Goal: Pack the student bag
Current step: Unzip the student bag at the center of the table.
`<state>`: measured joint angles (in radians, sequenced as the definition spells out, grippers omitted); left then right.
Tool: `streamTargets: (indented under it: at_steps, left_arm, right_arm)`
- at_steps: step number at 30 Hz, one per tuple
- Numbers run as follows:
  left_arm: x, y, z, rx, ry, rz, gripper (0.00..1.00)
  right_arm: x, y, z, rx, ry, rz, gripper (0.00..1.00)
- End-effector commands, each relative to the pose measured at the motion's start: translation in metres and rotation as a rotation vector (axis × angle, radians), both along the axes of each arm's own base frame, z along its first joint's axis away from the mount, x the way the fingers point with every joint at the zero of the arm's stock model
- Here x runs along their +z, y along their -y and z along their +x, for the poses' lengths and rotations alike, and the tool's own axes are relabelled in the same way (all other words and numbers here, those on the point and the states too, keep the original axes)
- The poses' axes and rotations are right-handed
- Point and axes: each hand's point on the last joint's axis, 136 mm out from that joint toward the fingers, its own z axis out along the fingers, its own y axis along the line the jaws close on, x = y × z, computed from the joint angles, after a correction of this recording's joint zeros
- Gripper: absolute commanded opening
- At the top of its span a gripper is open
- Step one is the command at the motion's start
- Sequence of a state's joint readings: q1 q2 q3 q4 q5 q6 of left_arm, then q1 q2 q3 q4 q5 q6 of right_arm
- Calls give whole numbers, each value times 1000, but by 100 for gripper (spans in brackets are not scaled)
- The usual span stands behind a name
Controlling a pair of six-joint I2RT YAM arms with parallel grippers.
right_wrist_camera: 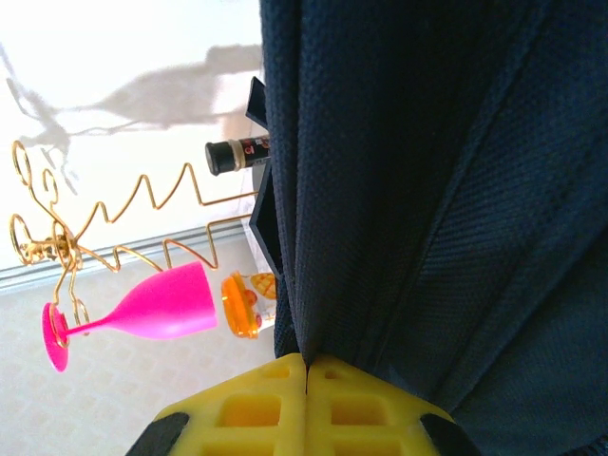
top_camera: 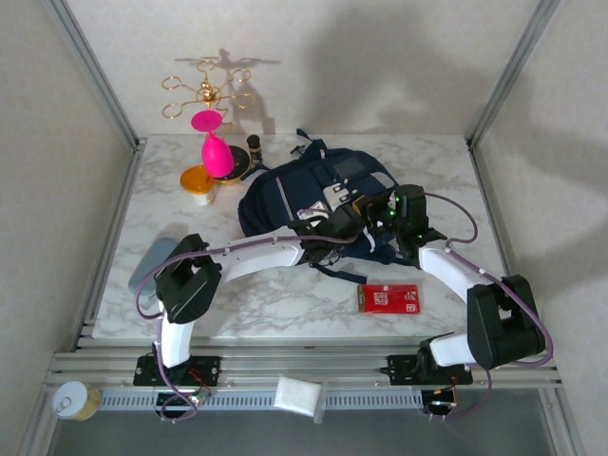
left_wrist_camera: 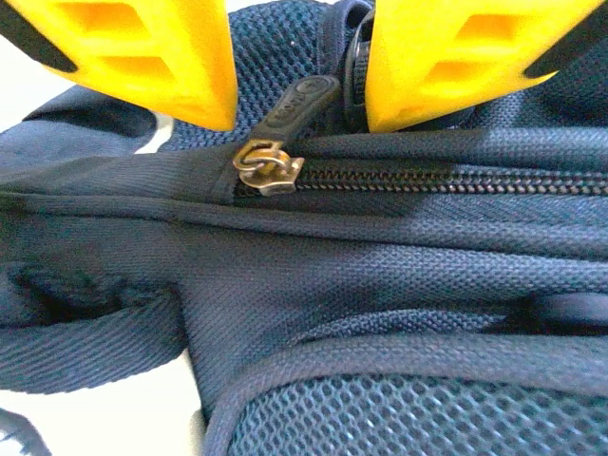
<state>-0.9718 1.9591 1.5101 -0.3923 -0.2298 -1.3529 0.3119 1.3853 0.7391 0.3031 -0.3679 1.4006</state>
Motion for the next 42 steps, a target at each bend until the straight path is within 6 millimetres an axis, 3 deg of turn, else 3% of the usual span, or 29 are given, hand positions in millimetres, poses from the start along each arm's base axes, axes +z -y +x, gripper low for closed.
streamTargets:
  at_steps: [1, 5, 14, 23, 30, 35, 42]
  left_arm:
    - [-11, -11, 5, 3, 3, 116, 38]
    - [-12, -2, 14, -47, 18, 115, 32]
    - [-14, -16, 36, -42, 36, 217, 26]
    - [0, -27, 39, -38, 69, 232, 12]
    - [15, -36, 24, -80, 85, 181, 0]
    - [28, -36, 9, -168, 113, 115, 0]
    - [16, -42, -14, -358, 68, 86, 0]
  right_arm:
    - [37, -11, 5, 43, 127, 64, 0]
    - [36, -11, 5, 44, 126, 59, 0]
    - [36, -8, 4, 31, 125, 54, 0]
    - [39, -7, 5, 26, 136, 46, 0]
    - [46, 4, 10, 13, 156, 33, 0]
    - [48, 10, 15, 12, 162, 18, 0]
    - [48, 26, 28, 2, 162, 28, 0]
